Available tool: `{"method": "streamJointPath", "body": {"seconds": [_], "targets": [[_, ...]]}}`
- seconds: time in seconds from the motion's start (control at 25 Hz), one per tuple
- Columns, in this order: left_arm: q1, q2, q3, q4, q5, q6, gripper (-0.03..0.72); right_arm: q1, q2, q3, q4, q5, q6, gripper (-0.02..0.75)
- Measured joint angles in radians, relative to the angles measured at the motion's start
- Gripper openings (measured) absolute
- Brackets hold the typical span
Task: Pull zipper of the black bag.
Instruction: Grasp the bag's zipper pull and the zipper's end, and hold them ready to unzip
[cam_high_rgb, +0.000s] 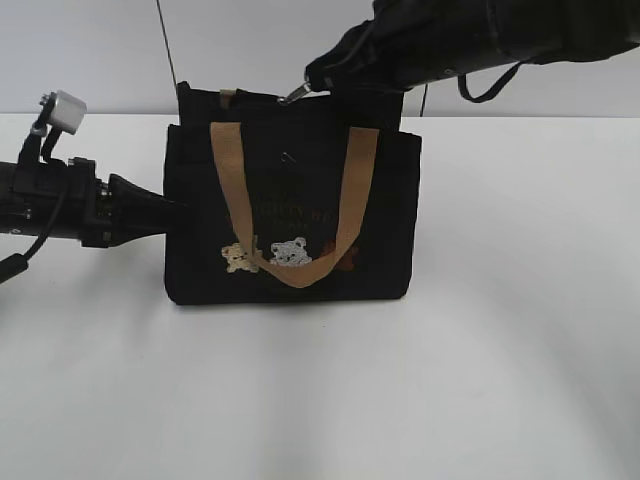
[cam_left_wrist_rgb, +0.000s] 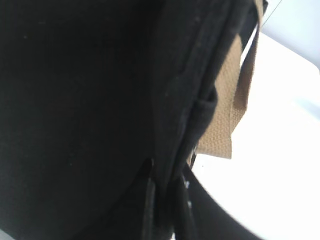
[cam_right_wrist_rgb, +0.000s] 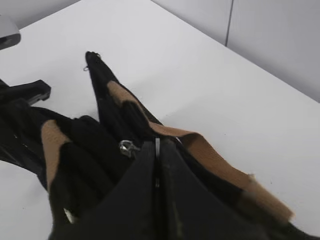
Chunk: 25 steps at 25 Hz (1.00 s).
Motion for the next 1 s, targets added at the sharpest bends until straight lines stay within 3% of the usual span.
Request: {"method": "streamJointPath", "body": {"seconds": [0.48,0.88,1.0], "targets": [[0.0,0.0,-0.002,-0.002,-0.011,0.0,0.041,-0.168,-0.064,0.006,-0.202,0.086,0.171,-0.015],[0.0,0.0,-0.002,0.003,-0.017,-0.016,0.041,-0.175,-0.075,0.006,-0.219,0.141,0.19,-0.011],[0.0,0.0,-0.002,0.003,-0.024,-0.058,0.064,-0.177,-0.075,0.006,-0.219,0.186,0.192,0.106]]}}
